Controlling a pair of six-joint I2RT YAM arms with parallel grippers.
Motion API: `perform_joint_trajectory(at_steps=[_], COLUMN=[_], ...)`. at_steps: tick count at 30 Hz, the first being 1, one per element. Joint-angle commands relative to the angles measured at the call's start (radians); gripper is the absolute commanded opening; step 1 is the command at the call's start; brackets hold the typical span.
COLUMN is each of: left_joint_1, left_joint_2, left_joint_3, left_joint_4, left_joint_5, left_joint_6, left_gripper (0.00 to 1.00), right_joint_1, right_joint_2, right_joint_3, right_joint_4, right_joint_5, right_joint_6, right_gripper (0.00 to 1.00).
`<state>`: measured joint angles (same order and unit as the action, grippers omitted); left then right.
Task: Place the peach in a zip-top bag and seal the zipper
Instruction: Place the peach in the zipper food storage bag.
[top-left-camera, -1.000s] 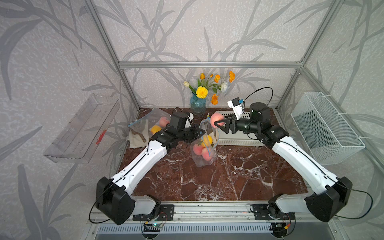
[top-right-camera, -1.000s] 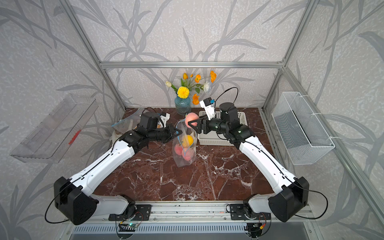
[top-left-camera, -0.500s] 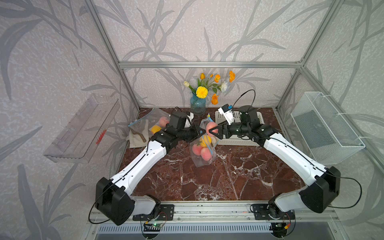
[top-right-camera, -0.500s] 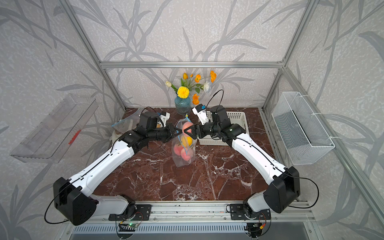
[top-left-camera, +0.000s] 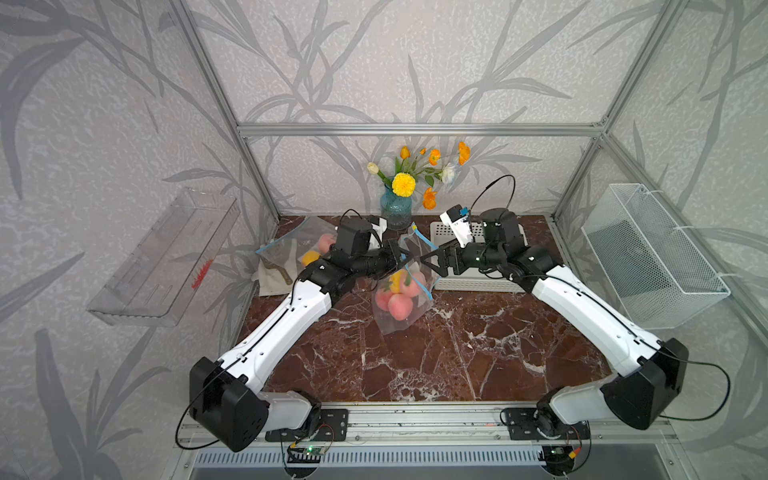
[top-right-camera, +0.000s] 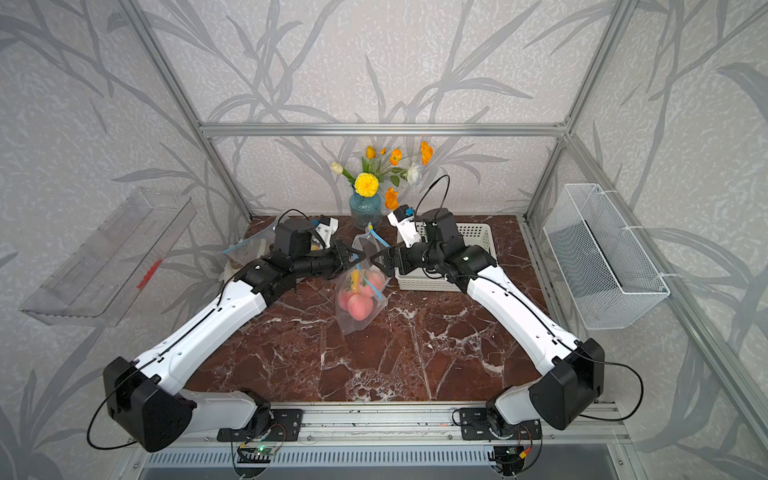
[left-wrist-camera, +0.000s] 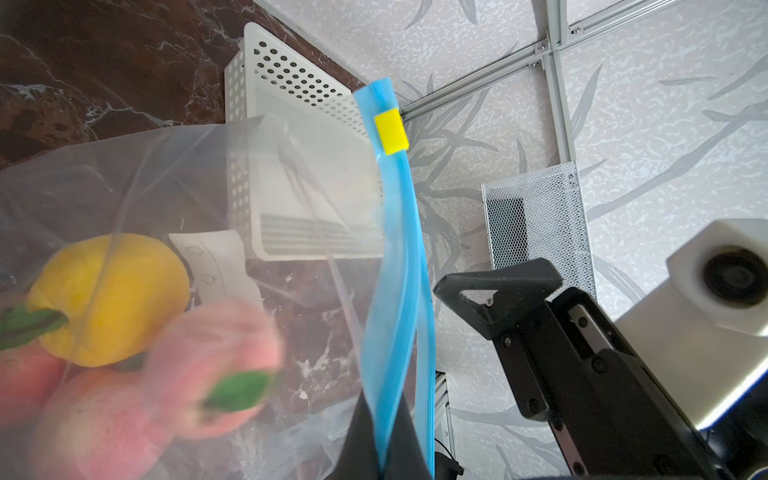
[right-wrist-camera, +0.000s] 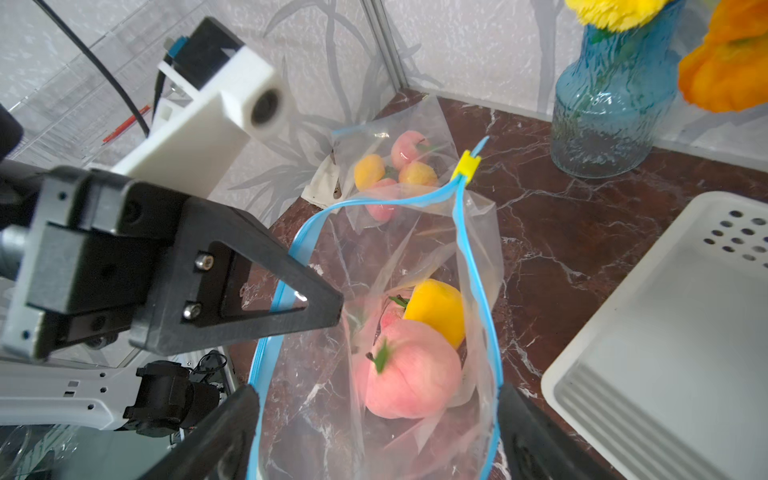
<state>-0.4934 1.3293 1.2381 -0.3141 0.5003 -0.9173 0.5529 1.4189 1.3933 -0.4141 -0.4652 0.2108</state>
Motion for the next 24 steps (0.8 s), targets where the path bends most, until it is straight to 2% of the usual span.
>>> perform_joint_trajectory(at_steps=[1,8,15,24], left_joint_1=[0.003,0.003,0.004,0.005], left_joint_2=[-0.028,-0.034,-0.053,0.000], left_joint_3=[0.023,0.032,0.014,0.007], left_joint_4=[0.009,0.029,0.061,0.126], left_joint_5=[-0.006,-0.046,-0.157,-0.121], left_joint_6=[0.009,0.021,0.039,0.007], left_gripper=[0.04,0.04,0.04,0.05], right_joint_1=[0.004,0.004,0.016,0.080], right_joint_2=[-0.073,-0.141,-0.271,-0.354], right_joint_3=[-0.026,-0.095,-0.254,-0.386], right_joint_4=[0.029,0.050,0.042,0.060], right_joint_5=[0.087,0.129,0.147,0.217], right_joint_6=[0.008,0.053,0.102,0.123], right_gripper=[0.89,0.90,0.99,0.99])
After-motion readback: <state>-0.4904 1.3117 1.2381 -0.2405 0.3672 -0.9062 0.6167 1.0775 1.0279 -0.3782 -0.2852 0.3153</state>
